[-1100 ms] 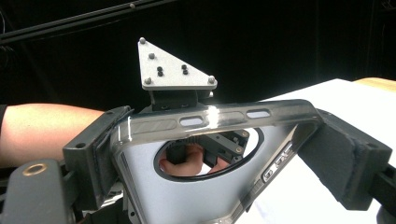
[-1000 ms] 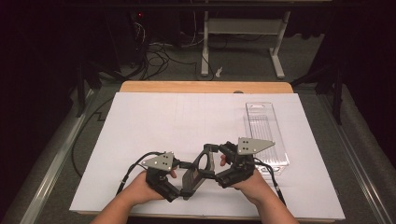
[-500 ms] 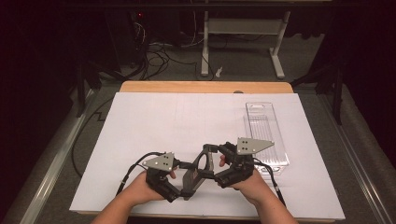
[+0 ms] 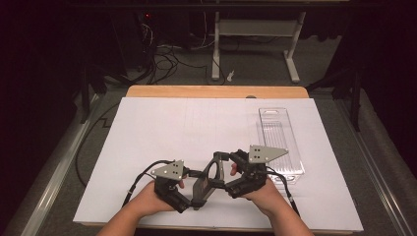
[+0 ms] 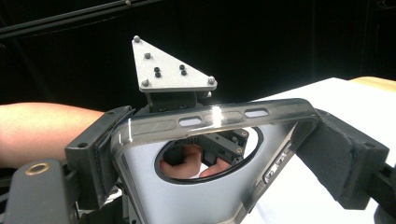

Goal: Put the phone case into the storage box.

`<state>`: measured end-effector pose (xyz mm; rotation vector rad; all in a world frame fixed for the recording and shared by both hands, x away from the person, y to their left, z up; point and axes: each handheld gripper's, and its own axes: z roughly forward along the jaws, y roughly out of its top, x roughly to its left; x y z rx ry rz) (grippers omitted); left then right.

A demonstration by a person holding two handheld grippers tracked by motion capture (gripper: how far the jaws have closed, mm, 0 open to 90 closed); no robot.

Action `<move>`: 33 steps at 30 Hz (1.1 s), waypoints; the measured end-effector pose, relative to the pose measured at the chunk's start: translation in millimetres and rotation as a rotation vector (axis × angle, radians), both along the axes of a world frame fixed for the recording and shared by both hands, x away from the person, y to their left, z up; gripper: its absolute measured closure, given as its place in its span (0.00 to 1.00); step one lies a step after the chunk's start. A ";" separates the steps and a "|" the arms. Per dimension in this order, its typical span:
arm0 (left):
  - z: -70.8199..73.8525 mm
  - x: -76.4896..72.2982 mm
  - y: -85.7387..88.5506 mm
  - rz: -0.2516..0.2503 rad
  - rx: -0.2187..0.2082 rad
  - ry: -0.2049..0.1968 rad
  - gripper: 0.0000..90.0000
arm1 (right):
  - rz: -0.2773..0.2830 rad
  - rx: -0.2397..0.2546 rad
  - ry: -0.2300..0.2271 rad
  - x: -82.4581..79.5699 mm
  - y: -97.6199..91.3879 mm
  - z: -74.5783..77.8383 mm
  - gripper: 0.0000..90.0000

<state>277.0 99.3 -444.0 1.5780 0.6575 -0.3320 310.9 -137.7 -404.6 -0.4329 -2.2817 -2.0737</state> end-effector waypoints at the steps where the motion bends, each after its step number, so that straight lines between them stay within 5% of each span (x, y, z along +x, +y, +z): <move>1: 0.1 0.4 -0.4 0.007 0.001 0.002 0.12 | -0.003 0.000 0.000 0.2 -0.2 0.0 0.17; 9: 0.7 2.6 -2.0 0.043 0.006 0.008 0.00 | -0.020 -0.002 -0.010 -0.1 -2.7 1.6 0.17; 33: 18.1 2.8 12.2 0.148 -0.051 -0.034 0.00 | -0.101 -0.018 -0.072 -2.7 -11.7 9.8 0.17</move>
